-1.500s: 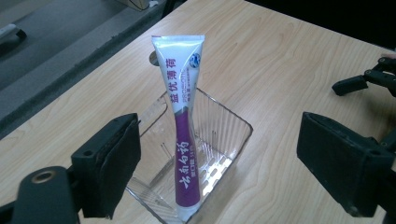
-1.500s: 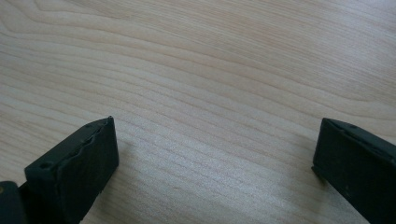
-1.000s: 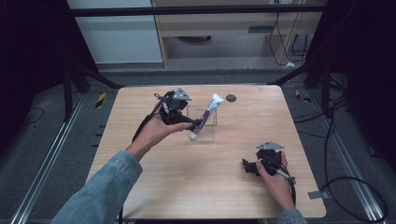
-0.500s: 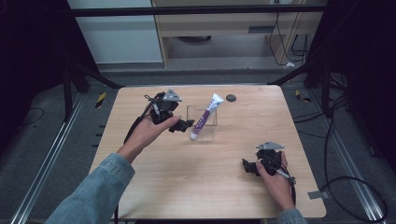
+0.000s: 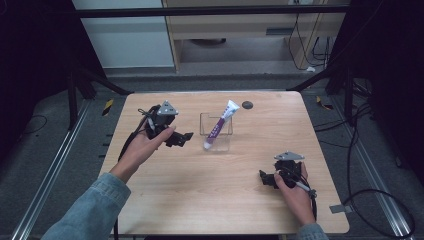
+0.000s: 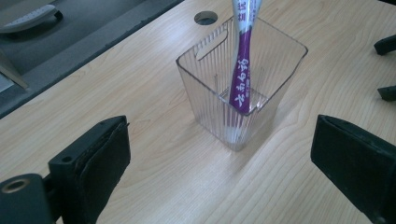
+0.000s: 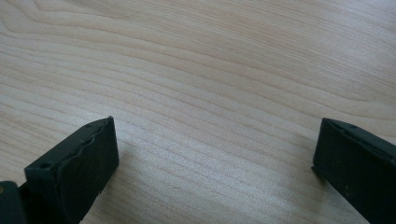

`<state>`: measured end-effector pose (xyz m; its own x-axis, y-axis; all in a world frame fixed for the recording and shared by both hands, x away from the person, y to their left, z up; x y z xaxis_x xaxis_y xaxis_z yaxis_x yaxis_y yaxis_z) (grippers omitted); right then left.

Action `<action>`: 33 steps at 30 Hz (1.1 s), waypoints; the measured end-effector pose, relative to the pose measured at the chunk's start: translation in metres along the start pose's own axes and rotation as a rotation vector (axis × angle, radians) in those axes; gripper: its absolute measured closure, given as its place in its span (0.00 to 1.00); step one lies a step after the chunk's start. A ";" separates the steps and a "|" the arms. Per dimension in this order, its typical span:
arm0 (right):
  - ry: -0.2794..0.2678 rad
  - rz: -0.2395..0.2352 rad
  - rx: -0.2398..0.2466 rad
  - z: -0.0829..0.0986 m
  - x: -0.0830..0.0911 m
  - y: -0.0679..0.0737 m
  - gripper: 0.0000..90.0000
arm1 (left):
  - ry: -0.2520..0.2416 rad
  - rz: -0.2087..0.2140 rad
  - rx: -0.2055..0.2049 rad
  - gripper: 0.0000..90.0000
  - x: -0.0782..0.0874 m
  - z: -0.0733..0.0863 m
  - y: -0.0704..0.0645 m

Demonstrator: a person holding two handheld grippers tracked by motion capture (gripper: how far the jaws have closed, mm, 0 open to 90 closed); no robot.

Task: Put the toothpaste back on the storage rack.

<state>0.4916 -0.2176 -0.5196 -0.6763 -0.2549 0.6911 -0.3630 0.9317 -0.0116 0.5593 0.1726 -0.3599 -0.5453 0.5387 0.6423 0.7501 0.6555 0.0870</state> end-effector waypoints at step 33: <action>0.001 0.001 0.002 0.000 0.000 0.000 0.00 | 0.080 -0.049 0.092 0.05 -0.006 0.095 0.029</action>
<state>0.4916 -0.2176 -0.5196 -0.6764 -0.2533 0.6916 -0.3630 0.9317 -0.0138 0.5490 0.2389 -0.4331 -0.5460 0.4635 0.6979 0.6838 0.7278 0.0516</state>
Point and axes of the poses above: each handheld gripper's, and its own axes: x roughly backward along the jaws, z roughly out of its underside, y roughly to its left, the point moved 1 cm from there along -x, roughly forward along the jaws, and after that the axes turned 1 degree about z, right-handed, at the moved point
